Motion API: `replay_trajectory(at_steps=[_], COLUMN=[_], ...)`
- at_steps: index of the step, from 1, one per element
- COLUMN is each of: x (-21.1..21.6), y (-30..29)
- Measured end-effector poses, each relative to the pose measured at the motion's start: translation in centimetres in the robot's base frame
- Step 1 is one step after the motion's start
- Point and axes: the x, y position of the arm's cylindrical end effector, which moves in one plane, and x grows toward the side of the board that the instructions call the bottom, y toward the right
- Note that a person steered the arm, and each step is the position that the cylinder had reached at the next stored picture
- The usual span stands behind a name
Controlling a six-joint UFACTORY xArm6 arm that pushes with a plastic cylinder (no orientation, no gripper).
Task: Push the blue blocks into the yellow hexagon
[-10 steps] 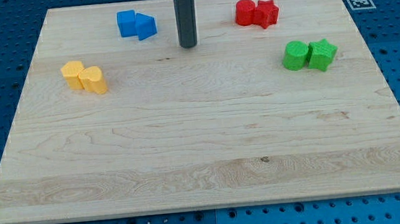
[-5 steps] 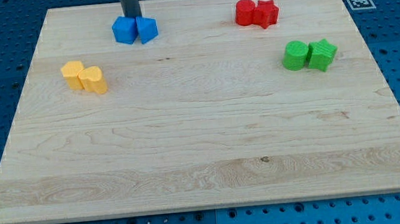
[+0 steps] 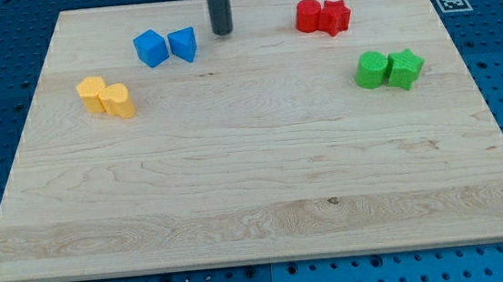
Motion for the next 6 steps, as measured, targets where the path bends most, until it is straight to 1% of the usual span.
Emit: replay_trajectory(at_steps=[1,2,3,4,5,6], x=[0.1,1.3,1.3,0.8,0.8,3.0], y=[-1.6,-5.4,-9.0,-11.0,-11.5,-11.7])
